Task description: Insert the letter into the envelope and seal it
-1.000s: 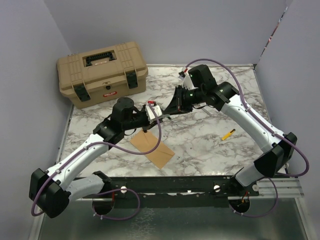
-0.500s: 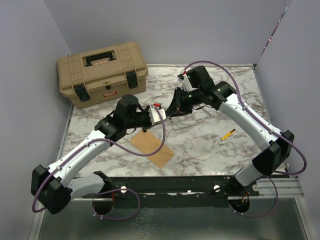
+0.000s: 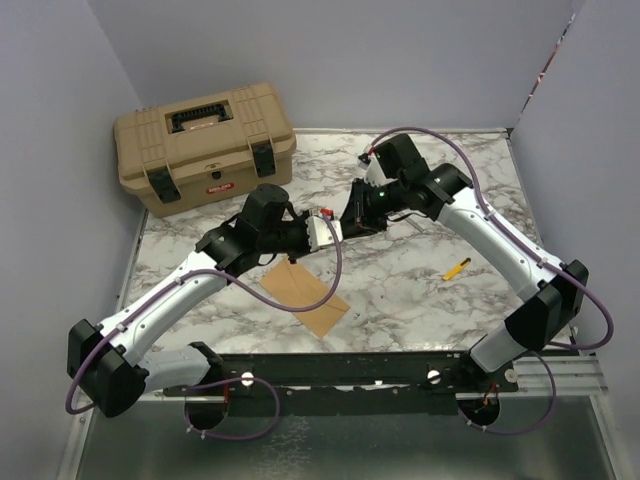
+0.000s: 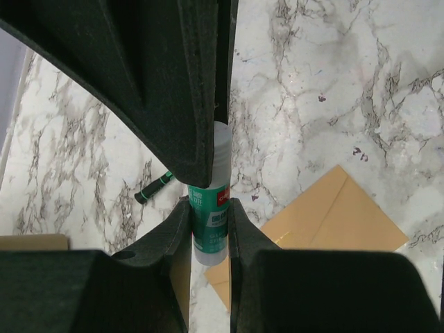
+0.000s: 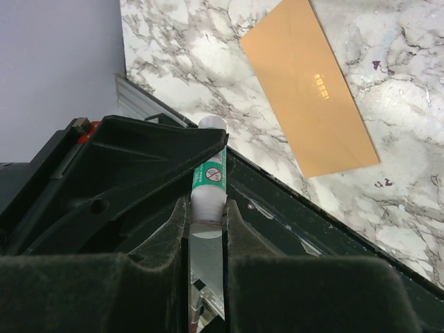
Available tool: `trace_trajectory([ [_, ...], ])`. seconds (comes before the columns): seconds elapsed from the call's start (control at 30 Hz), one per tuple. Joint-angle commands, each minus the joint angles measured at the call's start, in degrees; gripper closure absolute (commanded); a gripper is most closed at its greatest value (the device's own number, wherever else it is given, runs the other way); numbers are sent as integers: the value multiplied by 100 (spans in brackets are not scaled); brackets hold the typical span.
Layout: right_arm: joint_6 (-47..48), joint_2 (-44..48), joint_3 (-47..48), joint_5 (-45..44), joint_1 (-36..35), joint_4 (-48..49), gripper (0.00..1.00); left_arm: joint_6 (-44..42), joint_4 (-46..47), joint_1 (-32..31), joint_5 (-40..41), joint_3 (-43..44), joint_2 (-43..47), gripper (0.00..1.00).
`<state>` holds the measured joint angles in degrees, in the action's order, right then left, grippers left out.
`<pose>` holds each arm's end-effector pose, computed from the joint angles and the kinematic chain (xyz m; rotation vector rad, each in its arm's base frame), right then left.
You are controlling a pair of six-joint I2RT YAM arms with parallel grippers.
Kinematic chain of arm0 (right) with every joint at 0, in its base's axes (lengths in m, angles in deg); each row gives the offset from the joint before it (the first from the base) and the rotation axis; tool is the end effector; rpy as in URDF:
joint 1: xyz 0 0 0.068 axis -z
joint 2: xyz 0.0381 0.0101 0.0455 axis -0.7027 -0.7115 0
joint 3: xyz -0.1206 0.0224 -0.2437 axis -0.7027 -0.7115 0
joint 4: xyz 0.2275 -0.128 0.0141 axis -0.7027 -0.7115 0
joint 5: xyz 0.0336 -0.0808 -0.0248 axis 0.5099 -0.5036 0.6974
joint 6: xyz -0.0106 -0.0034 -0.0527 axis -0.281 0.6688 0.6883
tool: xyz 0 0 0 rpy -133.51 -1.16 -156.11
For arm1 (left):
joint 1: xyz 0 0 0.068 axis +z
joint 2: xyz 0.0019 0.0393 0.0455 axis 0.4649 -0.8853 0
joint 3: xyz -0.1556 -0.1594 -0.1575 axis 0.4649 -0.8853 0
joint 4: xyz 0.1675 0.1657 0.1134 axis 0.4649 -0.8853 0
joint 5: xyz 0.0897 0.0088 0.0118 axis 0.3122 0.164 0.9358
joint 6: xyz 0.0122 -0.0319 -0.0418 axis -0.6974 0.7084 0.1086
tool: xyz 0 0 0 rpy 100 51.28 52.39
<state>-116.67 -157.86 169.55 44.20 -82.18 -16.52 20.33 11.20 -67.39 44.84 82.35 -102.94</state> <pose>0.2537 0.2162 0.3609 -0.1580 2.6927 1.1282 0.1868 -0.1761 0.3292 1.5064 1.4227 -0.5175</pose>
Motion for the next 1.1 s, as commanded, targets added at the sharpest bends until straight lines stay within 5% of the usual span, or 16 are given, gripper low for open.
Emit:
trace_trajectory([
  [0.0, -267, -120, -279, 306, -157, -285, 100, -246, 1286, -205, -417, 821, -10, 100],
  [0.47, -617, -25, -673, 705, -166, -197, 100, -832, 1315, -1168, -273, 1419, -87, 100],
  [0.77, -839, 6, -1258, 361, -206, 57, 100, -118, 2191, -1269, -564, 1613, -113, 100],
  [1.07, -840, 240, -909, -237, -201, 309, 100, 858, 2283, -1255, 122, 243, 370, 100],
])
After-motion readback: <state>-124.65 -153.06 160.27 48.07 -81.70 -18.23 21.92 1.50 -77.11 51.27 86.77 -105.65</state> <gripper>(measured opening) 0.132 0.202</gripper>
